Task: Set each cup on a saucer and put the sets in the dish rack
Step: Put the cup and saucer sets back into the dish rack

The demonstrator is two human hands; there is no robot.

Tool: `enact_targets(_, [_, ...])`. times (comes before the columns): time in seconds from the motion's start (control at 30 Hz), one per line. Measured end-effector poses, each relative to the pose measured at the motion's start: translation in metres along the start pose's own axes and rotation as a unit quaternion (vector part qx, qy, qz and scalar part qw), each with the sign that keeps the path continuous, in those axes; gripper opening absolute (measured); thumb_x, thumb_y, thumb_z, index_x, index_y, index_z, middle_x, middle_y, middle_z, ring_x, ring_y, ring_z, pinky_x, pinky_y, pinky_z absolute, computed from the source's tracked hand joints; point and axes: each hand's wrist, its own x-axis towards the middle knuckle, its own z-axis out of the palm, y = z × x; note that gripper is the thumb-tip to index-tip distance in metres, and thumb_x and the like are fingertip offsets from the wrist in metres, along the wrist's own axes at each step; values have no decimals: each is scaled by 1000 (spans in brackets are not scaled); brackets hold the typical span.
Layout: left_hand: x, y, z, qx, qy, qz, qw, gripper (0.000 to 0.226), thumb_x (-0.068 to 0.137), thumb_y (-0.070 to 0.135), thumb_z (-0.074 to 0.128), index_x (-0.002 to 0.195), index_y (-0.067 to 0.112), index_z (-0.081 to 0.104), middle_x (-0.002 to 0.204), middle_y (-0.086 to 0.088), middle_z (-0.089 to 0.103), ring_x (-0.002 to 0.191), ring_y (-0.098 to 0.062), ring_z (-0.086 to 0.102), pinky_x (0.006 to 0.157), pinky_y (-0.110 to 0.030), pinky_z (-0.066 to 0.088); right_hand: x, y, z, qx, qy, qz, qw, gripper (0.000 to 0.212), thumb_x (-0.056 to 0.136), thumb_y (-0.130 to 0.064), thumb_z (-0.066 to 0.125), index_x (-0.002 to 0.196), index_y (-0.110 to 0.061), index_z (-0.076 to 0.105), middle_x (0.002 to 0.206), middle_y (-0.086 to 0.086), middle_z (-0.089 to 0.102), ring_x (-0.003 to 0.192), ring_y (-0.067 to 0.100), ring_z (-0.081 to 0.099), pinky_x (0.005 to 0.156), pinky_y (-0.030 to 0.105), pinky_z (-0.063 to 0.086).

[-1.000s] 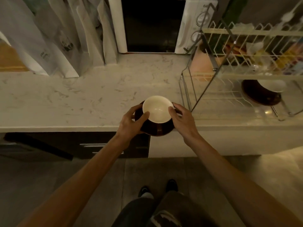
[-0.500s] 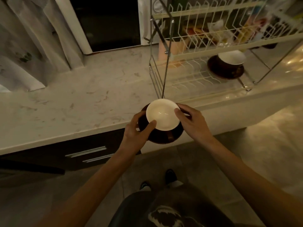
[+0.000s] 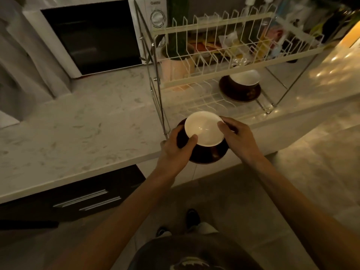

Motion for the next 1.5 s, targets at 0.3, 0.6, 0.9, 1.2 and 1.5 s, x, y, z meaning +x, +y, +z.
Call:
enact_targets(0.3, [60, 30, 22, -32, 43, -14, 998, 52, 86, 37, 61, 135, 36, 43, 134, -1, 51, 119, -22, 52, 96, -47, 51, 61, -8, -8, 19, 15, 3, 1000, 30, 96, -30, 53, 122, -24, 67, 110, -8, 65, 97, 5, 59, 79, 28, 51])
enact_targets(0.6, [118, 44, 20, -53, 111, -44, 991, 41, 88, 24, 55, 129, 27, 52, 104, 8, 55, 103, -19, 56, 92, -40, 53, 132, -1, 21, -3, 11, 29, 1000, 32, 90, -39, 58, 117, -28, 70, 94, -17, 65, 86, -5, 61, 72, 15, 44])
enact_targets(0.9, [140, 51, 15, -54, 151, -33, 986, 31, 92, 32, 56, 121, 25, 61, 103, 9, 54, 97, -9, 51, 79, -24, 43, 166, -2, 38, 13, -31, 59, 998, 53, 88, -46, 57, 135, -21, 56, 140, 3, 57, 129, 24, 51, 94, 31, 42])
enact_targets(1.2, [144, 53, 14, -93, 144, -75, 982, 17, 90, 43, 55, 73, 39, 56, 80, 19, 55, 86, -11, 55, 84, -39, 54, 173, -1, 37, 15, -55, 72, 996, 47, 92, -45, 56, 133, -24, 58, 142, 0, 56, 132, 19, 49, 95, 24, 36])
enact_targets(1.5, [143, 59, 15, -147, 156, -102, 971, 21, 93, 33, 55, 73, 39, 54, 81, 15, 54, 94, -16, 54, 92, -43, 52, 163, -9, 37, 35, -54, 57, 996, 48, 89, -47, 58, 131, -24, 61, 136, -3, 60, 125, 13, 52, 103, 36, 46])
